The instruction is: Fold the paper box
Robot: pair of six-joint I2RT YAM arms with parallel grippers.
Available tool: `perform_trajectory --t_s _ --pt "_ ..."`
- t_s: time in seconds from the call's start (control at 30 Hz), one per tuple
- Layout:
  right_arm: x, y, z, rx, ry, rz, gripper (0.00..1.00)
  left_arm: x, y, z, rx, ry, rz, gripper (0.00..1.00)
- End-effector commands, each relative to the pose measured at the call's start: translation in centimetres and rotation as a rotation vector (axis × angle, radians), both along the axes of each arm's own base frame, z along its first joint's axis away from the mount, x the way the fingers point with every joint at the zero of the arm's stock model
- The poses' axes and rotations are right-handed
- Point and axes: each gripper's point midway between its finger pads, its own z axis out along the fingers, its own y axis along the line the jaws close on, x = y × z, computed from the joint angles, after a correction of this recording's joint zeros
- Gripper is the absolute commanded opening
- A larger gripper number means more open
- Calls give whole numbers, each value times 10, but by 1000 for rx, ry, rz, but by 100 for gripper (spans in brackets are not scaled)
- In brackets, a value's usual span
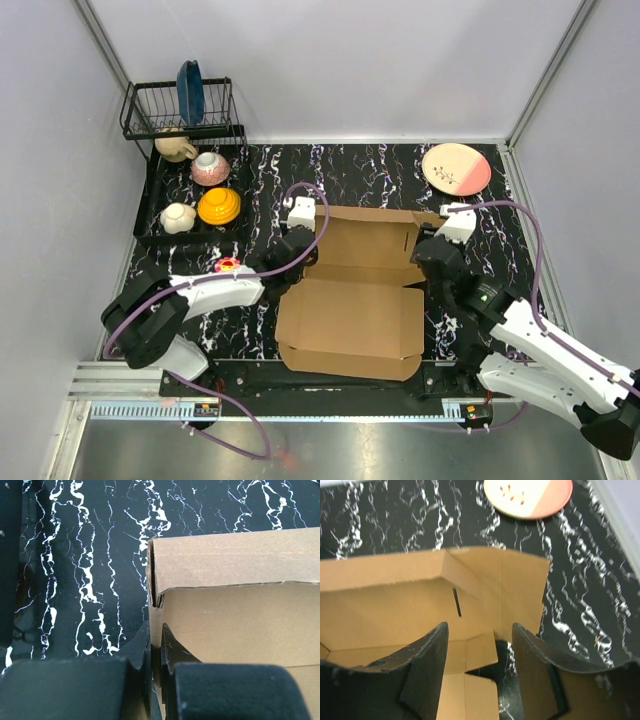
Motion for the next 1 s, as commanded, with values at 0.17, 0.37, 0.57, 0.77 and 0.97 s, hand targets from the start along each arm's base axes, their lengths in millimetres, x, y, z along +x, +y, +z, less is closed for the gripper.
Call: perform_trajectory --t_s 0.17,0.37,0.57,0.77,0.97 --pt "-23 9 -86 157 231 -77 52 -8 38 1 -21 -23 172 0" --pt "-23 12 -108 183 274 -118 53 -4 36 3 5 4 171 0" --pt "-12 13 -129 303 236 -159 52 -5 38 -13 73 58 179 0" --pt "1 10 -146 369 231 -179 54 -1 30 -26 145 126 148 0" --pt "20 11 -147 371 216 -152 55 4 21 -24 156 129 114 0"
